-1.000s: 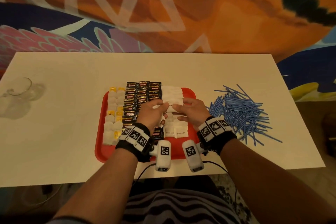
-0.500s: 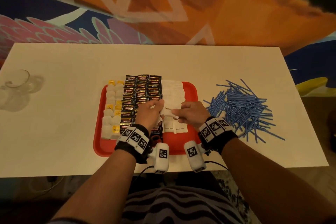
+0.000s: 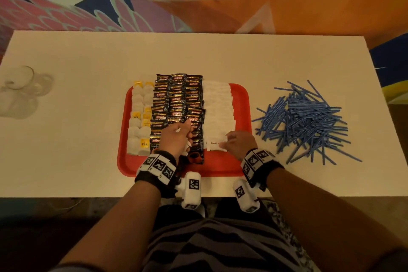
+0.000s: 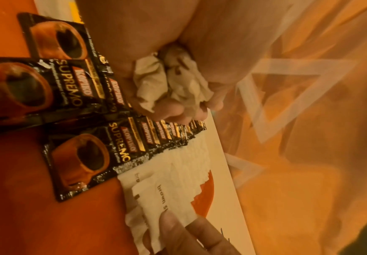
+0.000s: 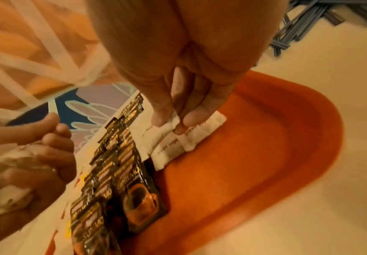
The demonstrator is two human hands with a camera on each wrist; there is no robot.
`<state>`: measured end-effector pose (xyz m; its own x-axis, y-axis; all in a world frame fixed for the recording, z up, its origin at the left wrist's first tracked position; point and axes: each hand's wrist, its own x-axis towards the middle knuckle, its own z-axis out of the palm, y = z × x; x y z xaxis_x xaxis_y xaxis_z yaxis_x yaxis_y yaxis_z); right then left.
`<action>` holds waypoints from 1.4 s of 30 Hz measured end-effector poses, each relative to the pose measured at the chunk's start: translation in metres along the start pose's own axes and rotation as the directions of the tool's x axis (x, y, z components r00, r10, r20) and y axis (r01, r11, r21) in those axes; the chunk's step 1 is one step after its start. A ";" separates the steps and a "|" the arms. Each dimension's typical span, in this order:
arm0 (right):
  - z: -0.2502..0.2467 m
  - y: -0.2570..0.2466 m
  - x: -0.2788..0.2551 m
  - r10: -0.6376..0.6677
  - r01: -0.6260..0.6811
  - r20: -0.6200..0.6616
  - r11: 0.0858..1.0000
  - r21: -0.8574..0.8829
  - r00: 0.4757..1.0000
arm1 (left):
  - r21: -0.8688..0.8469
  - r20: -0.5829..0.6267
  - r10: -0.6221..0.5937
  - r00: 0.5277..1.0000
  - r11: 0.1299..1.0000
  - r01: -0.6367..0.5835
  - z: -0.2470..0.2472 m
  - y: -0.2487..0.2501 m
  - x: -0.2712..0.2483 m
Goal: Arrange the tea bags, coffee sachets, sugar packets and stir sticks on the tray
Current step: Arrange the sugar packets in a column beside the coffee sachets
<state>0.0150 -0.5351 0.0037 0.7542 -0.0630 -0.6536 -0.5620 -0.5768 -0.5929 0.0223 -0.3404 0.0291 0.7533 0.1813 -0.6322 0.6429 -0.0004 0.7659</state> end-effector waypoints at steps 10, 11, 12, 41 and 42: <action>0.028 0.004 0.011 0.033 -0.040 -0.042 0.986 -0.163 0.999 | -0.013 -0.025 -0.035 0.999 0.999 0.035 -0.019 -0.015 -0.001; 0.030 0.004 0.011 0.037 -0.047 -0.063 0.986 -0.159 0.997 | -0.008 -0.024 -0.033 0.999 0.999 0.033 -0.021 -0.016 -0.001; 0.031 0.004 0.011 0.043 -0.057 -0.091 0.987 -0.153 0.995 | -0.003 -0.026 -0.031 0.999 1.000 0.031 -0.023 -0.017 -0.001; -0.010 -0.029 -0.012 -0.290 0.289 -0.066 0.957 -0.017 0.955 | -0.152 0.164 -0.155 0.974 0.972 0.180 0.005 0.023 -0.009; -0.016 -0.036 -0.015 -0.312 0.313 -0.085 0.950 0.002 0.946 | -0.162 0.173 -0.144 0.974 0.972 0.172 0.010 0.028 -0.011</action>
<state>0.0295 -0.5260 0.0422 0.9179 0.0512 -0.3934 -0.2979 -0.5659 -0.7688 0.0338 -0.3517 0.0562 0.6656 0.0061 -0.7463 0.7320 0.1899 0.6543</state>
